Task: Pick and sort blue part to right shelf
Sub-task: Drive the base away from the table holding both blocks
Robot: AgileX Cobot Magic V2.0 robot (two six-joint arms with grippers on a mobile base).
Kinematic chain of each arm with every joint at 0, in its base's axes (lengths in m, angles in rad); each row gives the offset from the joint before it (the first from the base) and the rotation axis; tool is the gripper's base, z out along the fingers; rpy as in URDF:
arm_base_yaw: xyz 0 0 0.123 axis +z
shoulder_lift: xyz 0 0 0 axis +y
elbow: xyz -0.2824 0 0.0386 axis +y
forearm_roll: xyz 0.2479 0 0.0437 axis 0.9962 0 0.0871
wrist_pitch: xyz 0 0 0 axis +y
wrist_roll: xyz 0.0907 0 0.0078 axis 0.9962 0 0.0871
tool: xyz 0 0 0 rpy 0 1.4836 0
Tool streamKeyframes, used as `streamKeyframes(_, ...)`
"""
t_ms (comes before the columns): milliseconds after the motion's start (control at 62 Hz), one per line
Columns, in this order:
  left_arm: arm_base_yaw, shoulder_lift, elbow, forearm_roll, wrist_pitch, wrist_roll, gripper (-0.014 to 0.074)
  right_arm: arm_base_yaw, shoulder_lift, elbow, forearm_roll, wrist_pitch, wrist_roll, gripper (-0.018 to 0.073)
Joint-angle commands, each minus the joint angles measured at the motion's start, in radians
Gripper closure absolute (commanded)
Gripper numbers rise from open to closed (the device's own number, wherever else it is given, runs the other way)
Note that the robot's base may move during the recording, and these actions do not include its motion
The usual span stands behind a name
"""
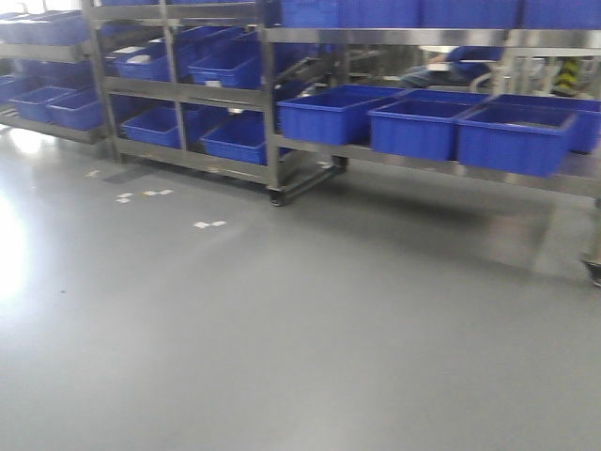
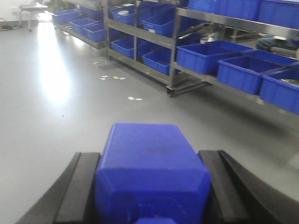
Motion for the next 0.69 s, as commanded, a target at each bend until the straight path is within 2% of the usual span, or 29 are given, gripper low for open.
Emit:
streamKeyframes(0,0.004,-0.011,-0.028,0.011,-0.093,-0.001,0.0265,0.000,0.016,-0.031,-0.026,-0.097,-0.009,0.0306)
streamKeyframes(677,0.004,-0.011,-0.028,0.011,-0.093,-0.001,0.0265,0.000,0.016,-0.031,-0.026,-0.096,-0.009,0.0306)
